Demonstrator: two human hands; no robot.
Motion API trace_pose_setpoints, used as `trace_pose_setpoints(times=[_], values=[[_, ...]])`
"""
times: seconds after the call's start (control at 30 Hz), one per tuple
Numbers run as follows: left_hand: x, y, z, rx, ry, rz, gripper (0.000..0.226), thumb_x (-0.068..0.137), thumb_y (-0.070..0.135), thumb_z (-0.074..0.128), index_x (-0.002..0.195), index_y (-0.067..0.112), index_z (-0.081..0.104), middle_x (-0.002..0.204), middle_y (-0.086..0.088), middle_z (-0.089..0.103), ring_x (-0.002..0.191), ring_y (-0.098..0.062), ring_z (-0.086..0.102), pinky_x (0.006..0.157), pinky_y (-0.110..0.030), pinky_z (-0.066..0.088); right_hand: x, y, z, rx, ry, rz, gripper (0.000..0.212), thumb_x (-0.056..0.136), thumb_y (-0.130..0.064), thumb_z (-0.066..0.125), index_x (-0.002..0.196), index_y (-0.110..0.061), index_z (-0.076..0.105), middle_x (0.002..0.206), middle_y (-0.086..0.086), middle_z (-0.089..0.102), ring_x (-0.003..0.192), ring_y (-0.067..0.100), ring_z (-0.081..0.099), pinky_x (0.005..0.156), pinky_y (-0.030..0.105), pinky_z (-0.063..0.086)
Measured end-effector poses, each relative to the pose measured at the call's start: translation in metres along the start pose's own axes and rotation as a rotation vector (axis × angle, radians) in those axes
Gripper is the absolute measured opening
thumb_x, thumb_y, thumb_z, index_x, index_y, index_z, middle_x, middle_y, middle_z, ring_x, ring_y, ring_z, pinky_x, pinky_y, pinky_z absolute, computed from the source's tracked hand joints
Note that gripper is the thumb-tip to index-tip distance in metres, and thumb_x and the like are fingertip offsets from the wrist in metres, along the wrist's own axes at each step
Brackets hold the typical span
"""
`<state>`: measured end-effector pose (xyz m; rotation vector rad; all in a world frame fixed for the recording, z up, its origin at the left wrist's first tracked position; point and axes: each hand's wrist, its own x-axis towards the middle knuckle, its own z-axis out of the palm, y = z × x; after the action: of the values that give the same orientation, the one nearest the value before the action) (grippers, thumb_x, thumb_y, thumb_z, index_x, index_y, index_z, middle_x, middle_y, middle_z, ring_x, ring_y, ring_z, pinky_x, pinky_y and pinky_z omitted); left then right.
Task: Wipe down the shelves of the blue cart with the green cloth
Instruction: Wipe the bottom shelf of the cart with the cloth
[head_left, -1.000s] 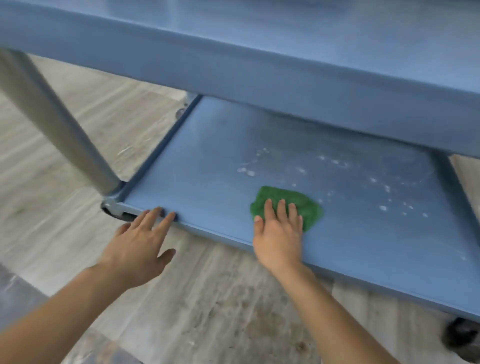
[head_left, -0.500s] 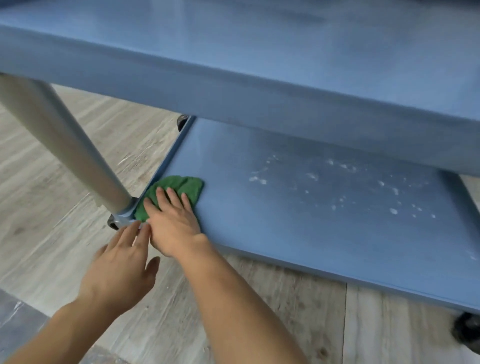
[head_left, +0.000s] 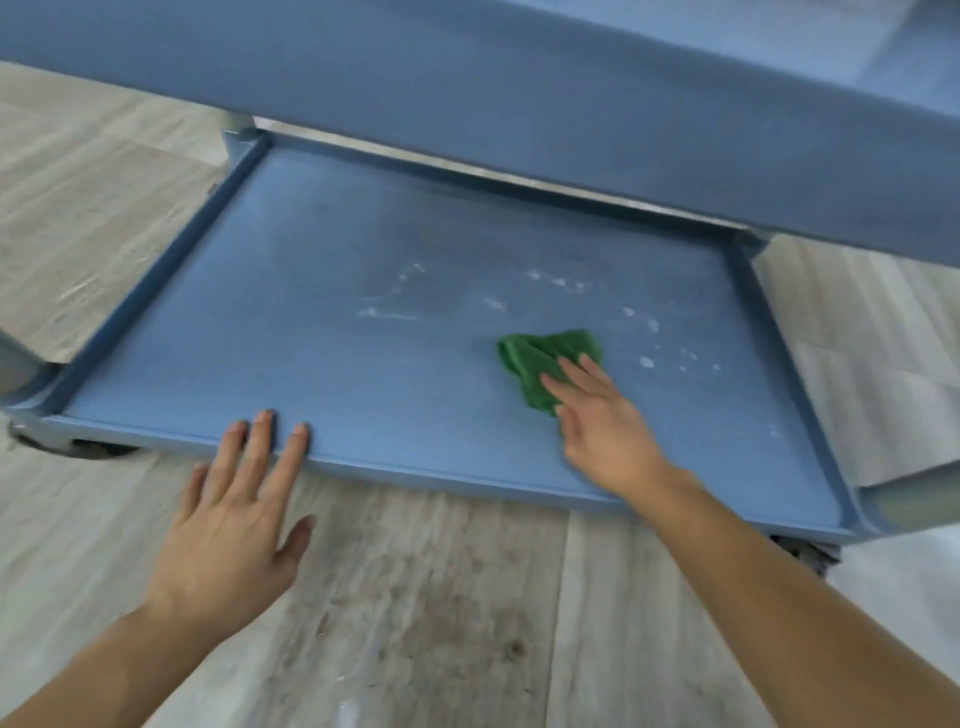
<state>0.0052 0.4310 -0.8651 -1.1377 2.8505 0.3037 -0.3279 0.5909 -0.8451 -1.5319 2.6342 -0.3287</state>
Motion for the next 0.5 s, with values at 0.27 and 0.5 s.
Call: trace_pose_setpoints(times=[0.27, 0.5], values=[[-0.004, -0.018, 0.008, 0.054, 0.030, -0.036, 0.085, 0.079, 0.056, 0.035, 0.158, 0.030, 0.017, 0.165, -0.005, 0.016, 0.150, -0.035, 0.015, 0.107, -0.064, 0.028, -0.123, 0.149, -0.056, -0.128, -0.009, 0.458, 0.045, 0.094, -0.014, 0.049, 0.139, -0.014, 0.048, 0.153, 0.012, 0.035, 0.145, 0.028, 0.021, 0.118, 0.043, 0.024], [-0.006, -0.027, -0.005, 0.021, -0.003, -0.093, 0.093, 0.089, 0.046, 0.059, 0.157, 0.031, -0.003, 0.167, -0.006, 0.001, 0.153, -0.029, -0.003, 0.118, -0.057, 0.018, -0.096, 0.111, -0.048, -0.160, 0.049, 0.694, 0.039, 0.092, -0.011, 0.044, 0.127, 0.004, 0.054, 0.138, 0.029, 0.045, 0.132, 0.046, 0.031, 0.112, 0.050, 0.027]])
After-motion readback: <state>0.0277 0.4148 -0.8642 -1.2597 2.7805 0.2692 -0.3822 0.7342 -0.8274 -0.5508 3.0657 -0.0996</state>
